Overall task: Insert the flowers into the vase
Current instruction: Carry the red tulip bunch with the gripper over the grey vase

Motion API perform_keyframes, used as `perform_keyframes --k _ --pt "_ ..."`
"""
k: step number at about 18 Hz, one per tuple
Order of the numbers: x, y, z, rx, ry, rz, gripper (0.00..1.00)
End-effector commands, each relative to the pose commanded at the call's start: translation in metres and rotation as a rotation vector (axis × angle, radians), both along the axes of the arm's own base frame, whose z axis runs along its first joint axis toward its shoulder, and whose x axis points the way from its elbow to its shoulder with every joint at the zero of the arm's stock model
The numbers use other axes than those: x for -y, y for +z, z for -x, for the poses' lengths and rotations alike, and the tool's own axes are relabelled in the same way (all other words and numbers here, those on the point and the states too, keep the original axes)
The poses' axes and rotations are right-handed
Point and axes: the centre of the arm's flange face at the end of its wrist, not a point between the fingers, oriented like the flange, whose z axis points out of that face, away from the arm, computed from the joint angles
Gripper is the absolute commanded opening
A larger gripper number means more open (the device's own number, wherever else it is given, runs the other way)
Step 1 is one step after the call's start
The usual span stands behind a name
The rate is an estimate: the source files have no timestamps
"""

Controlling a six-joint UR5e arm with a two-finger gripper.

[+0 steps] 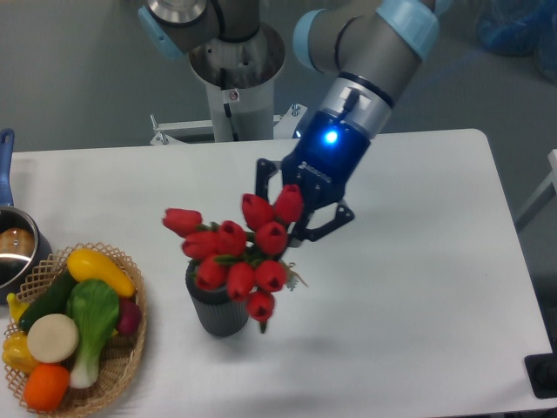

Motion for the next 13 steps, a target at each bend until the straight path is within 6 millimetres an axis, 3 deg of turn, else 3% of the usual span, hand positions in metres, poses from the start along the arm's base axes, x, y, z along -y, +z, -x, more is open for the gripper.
perform_keyframes --k 4,10,13 --pt "0.004 0.027 -0.022 0.021 -0.034 -0.061 0.33" --pt "0.002 0.033 -0.033 0.058 -0.089 -0.118 0.33" --pt "-0.006 0.024 -0.043 0.077 -0.111 -0.11 0.33"
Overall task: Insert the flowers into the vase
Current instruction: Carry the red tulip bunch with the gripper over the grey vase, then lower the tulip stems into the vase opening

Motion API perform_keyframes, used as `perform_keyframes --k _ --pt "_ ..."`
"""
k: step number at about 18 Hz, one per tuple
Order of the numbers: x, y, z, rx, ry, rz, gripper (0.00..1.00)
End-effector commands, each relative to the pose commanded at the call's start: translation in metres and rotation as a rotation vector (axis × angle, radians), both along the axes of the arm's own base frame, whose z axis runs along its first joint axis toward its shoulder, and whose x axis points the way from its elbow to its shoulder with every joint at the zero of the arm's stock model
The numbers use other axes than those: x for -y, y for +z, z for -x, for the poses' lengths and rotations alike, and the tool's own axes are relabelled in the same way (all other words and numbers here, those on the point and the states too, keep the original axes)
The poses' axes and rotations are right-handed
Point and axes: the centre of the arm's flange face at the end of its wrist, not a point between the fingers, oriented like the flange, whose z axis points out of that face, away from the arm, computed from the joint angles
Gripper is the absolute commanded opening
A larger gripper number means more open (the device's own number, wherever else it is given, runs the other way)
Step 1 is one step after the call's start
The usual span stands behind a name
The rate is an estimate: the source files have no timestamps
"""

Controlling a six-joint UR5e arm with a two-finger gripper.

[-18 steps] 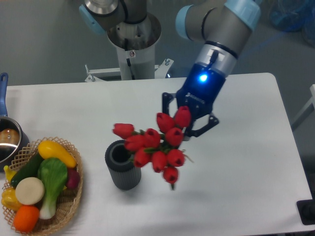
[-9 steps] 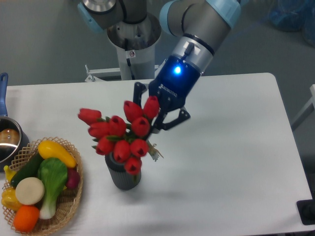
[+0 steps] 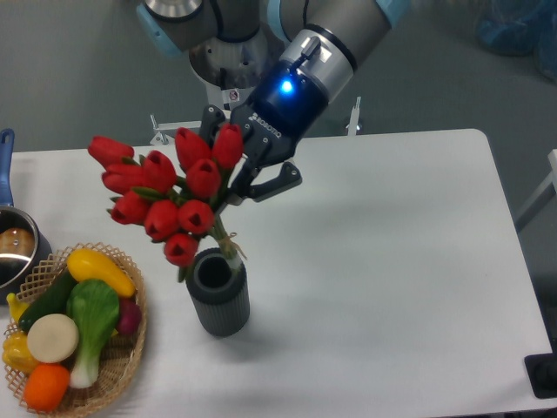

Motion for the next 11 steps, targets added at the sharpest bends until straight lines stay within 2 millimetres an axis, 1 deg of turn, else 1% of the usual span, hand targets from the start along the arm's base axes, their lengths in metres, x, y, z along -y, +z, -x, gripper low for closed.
perform_keyframes --k 5,9,11 --pt "-0.002 -0.014 0.001 0.023 -0.003 0.015 0.33" --pt "-0.003 -0.018 0.001 0.029 -0.002 0.02 0.33" --pt "-0.005 -0.024 0.004 0.034 -0.004 0.025 0.33"
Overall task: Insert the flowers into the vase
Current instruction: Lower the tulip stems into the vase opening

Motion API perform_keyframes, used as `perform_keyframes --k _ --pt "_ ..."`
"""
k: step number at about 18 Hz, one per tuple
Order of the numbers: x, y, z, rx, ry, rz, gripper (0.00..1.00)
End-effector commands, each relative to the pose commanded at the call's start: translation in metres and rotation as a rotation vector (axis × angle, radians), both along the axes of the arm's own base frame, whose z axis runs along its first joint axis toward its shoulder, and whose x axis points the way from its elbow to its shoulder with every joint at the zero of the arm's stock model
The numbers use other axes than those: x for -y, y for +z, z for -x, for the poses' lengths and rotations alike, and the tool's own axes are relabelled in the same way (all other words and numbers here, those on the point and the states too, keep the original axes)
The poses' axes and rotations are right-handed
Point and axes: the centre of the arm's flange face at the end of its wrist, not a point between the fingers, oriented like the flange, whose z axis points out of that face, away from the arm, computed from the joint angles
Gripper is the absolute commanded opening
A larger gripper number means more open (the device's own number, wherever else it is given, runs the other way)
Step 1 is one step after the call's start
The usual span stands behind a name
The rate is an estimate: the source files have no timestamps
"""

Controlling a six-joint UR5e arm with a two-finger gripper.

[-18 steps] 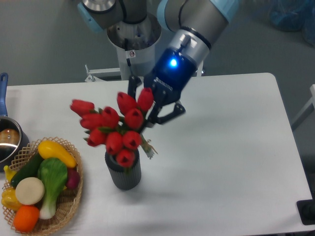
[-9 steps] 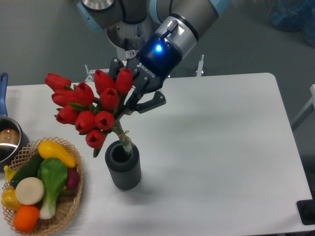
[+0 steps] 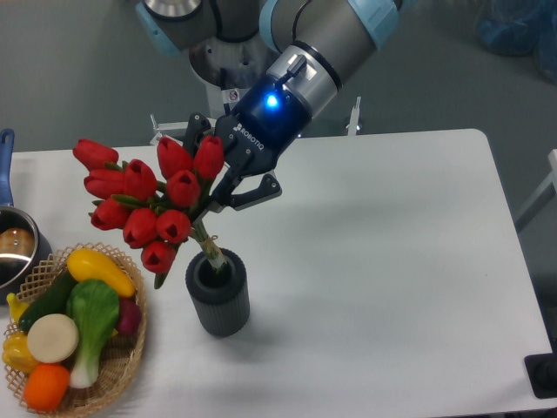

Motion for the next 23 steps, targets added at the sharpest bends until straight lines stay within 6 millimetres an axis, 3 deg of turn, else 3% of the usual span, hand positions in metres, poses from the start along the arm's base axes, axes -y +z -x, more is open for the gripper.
perform_keyframes --k 11,23 --pt "-0.01 -0.02 -0.001 0.042 -0.029 0.004 0.33" --pt "-0.005 -0.044 -0.002 0.068 -0.069 -0.039 0.33"
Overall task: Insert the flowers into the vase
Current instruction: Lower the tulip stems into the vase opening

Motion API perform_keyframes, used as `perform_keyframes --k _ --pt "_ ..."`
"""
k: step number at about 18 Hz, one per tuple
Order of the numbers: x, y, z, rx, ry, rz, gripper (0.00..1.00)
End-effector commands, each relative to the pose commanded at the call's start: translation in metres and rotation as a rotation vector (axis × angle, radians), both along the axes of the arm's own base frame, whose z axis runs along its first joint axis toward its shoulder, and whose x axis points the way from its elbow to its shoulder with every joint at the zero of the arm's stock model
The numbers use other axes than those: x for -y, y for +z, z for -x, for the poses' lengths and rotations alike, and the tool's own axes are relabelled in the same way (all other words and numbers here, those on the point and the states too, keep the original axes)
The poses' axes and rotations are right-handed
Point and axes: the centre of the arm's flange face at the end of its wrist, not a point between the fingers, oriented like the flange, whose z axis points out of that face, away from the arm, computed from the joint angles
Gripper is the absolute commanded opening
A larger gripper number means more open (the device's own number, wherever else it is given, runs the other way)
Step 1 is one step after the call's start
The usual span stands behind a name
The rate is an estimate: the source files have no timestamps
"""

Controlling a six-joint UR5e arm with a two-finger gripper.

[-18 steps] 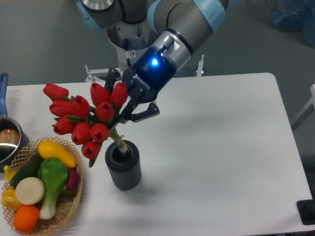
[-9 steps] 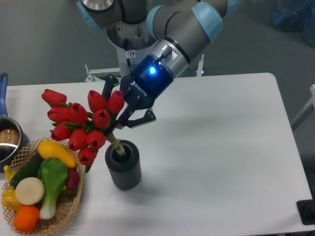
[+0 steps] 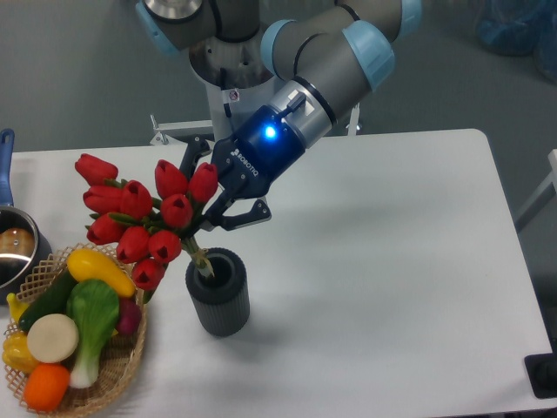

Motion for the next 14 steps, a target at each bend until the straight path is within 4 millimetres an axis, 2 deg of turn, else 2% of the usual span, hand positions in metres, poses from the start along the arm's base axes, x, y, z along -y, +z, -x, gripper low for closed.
perform_keyframes --k 10,14 --pt "0.003 -0.012 0.003 -0.049 -0.014 -0.022 0.34" --pt "0.003 -0.032 0.002 -0.06 -0.03 -0.024 0.34"
